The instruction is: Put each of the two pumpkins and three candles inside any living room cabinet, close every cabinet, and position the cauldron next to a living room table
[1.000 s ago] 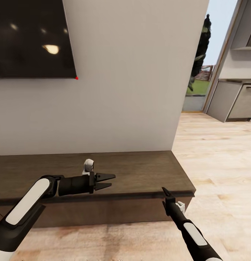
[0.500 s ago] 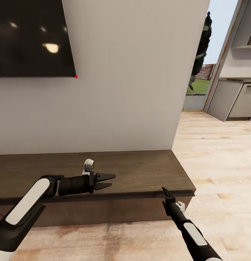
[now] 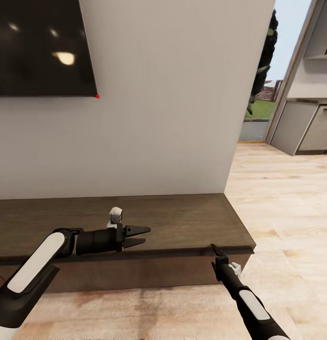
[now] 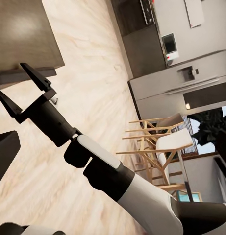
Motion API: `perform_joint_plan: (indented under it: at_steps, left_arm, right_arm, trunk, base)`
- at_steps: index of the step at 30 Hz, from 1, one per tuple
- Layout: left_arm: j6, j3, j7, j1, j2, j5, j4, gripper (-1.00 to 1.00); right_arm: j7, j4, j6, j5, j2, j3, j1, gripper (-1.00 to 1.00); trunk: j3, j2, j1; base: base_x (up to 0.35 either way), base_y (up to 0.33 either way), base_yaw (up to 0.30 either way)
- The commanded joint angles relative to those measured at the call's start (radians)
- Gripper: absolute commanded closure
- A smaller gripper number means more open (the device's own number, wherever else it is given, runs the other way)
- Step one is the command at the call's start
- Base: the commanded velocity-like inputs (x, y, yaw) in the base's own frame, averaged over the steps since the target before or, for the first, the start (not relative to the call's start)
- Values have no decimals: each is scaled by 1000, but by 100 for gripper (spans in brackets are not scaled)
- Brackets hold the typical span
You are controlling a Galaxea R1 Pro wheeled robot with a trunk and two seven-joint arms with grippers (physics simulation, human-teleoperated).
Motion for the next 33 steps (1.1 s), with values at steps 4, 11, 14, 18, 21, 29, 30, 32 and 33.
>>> perform_joint_plan:
  at_steps: [4, 11, 14, 18, 21, 29, 30, 32, 33]
  left_arm:
    - [1, 0, 2, -1, 1, 4, 0, -100]
    - [1, 0, 2, -1, 1, 4, 0, -100]
    - [1, 0, 2, -1, 1, 4, 0, -100]
    - [1, 0, 2, -1, 1, 4, 0, -100]
    - [1, 0, 2, -1, 1, 4, 0, -100]
    - [1, 0, 2, -1, 1, 4, 0, -100]
    - [1, 0, 2, -1, 1, 4, 0, -100]
    - [1, 0, 2, -1, 1, 4, 0, -100]
    - [1, 0, 2, -1, 1, 4, 0, -100]
  right_arm:
    - [2, 0, 10, -10, 0, -3, -1, -100]
    - [2, 0, 10, -10, 0, -4, -1, -100]
    - [2, 1, 10, -10, 0, -3, -1, -100]
    - [2, 11, 10, -10, 0, -2, -1, -100]
    - [2, 14, 10, -10, 0, -2, -1, -100]
    - [2, 16, 10, -10, 0, -1, -1, -100]
    - [2, 16, 10, -10, 0, -1, -1, -100]
    - [2, 16, 10, -10, 0, 0, -1, 100]
    - [2, 16, 10, -10, 0, 0, -1, 100]
  trunk:
    - [-5, -1, 0]
    - [-5, -1, 0]
    - [-5, -1, 0]
    - [-5, -1, 0]
    - [-5, -1, 0]
    - [-5, -1, 0]
    - [-5, -1, 0]
    - [-5, -1, 0]
    - [-5, -1, 0]
  base:
    - [0, 0, 0]
    - [0, 0, 0]
    - [0, 0, 0]
    - [0, 0, 0]
    - [0, 0, 0]
    - [0, 0, 0]
    - [0, 0, 0]
    - [0, 0, 0]
    - [0, 0, 0]
